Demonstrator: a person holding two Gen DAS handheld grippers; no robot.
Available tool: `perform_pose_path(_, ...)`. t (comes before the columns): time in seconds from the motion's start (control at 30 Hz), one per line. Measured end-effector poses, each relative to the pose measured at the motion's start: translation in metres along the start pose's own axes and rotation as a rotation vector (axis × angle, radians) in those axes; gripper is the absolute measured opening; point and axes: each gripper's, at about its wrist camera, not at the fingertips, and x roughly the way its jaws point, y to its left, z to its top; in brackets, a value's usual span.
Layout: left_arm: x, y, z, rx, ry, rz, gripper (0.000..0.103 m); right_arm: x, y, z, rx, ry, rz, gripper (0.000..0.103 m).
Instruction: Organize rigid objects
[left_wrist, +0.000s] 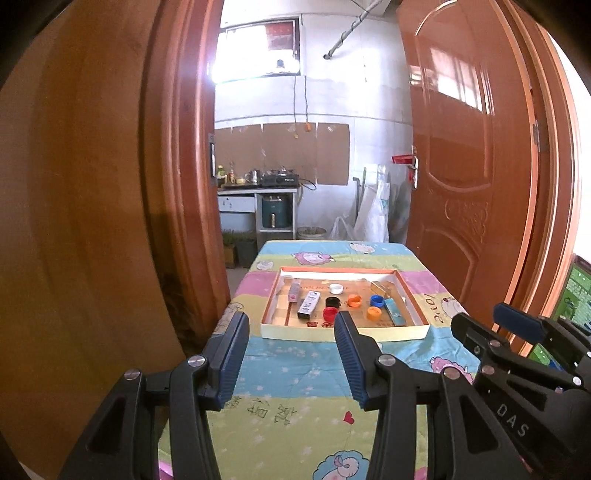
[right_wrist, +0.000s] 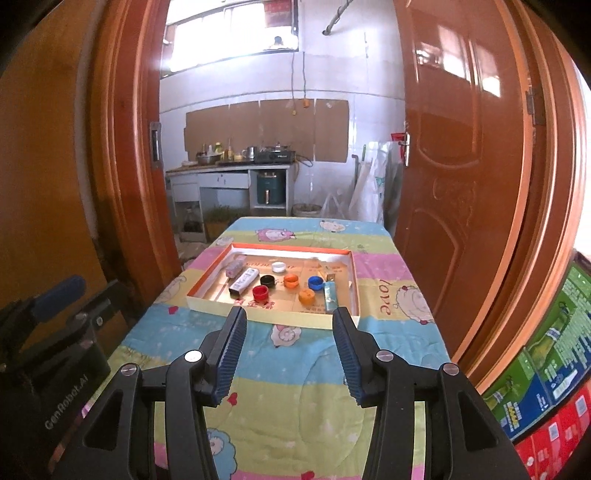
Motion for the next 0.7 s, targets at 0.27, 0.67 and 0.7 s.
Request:
perform_pose_path(0.27, -0.009, -0.002, -0.001, 0.003, -0.014, 0.007, 0.048, -0.013, 0.003, -0.005, -0.013, -0.026, -0.002, 0.055)
perform_pose_path(0.67, -0.014, -0.001, -0.005, 0.010, 0.005, -0.021, 0.048, -0.014, 0.005, -0.009, -0.012, -0.024, -0.011, 0.072)
perform_pose_path(0.7, -0.013, -0.001, -0.005, 0.010, 0.005, -0.021, 0.048, -0.015, 0.005, -0.008, -0.012, -0.024, -0.012, 0.073)
